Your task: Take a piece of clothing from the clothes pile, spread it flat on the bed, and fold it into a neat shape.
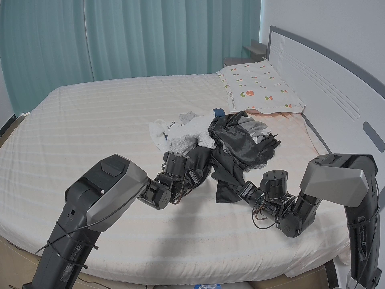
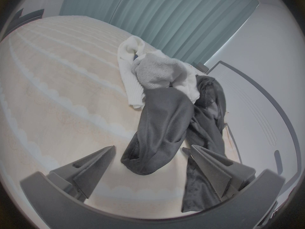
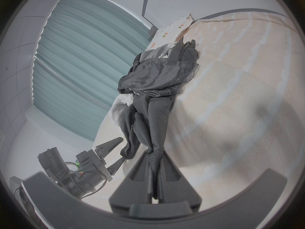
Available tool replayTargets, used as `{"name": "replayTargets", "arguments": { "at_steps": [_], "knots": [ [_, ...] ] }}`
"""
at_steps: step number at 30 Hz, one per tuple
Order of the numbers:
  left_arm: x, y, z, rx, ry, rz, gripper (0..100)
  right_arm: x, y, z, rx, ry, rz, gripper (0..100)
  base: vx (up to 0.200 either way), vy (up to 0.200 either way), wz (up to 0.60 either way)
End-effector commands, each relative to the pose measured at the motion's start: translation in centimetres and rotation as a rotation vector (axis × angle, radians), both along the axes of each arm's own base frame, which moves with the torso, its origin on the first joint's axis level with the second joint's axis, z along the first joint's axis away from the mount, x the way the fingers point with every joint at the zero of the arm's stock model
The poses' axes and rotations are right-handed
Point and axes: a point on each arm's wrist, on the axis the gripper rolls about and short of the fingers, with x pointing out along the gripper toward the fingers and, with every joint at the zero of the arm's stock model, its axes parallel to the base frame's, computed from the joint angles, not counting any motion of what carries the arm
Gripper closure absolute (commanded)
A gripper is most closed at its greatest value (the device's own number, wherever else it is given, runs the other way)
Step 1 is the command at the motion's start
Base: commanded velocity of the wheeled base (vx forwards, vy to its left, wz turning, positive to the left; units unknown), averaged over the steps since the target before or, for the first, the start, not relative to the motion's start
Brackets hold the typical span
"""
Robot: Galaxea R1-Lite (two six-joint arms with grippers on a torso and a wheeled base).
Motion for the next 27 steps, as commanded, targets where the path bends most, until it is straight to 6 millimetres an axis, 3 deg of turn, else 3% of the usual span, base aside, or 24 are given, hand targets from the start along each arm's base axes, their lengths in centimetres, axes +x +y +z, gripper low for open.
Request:
{"name": "replayTargets", "arguments": {
  "at_steps": [1,12,13,21,22,23,27],
  "knots": [
    [0.3,-0.5,-0.5,0.001,-0.001,-0.004,0,0.0,0.0,0.1,0.001,-0.002,0.002,100,0.000,0.000,0.00],
    [1.0,-1.9,-0.5,0.006,0.002,-0.015,0,-0.1,0.2,-0.1,-0.001,0.002,0.007,100,0.000,0.000,0.00],
    [1.1,-1.9,-0.7,0.017,0.014,-0.010,100,-0.2,0.3,-0.1,-0.001,0.002,0.008,100,0.000,0.000,0.00],
    [1.4,-1.3,0.1,-0.051,0.093,0.075,100,-0.2,0.4,0.1,0.014,-0.010,0.011,100,0.000,0.000,0.00],
    [1.3,-1.1,1.6,-0.090,0.099,0.100,100,-0.2,0.5,0.3,0.027,-0.031,0.012,100,0.000,0.000,0.00],
    [1.2,-1.1,1.7,-0.093,0.100,0.102,100,-0.2,0.5,0.3,0.028,-0.034,0.012,100,0.000,0.000,0.00],
    [-0.9,1.0,5.7,-0.134,0.114,0.111,100,-1.0,0.7,1.4,0.085,-0.146,0.033,100,0.000,0.000,0.00]
  ]
}}
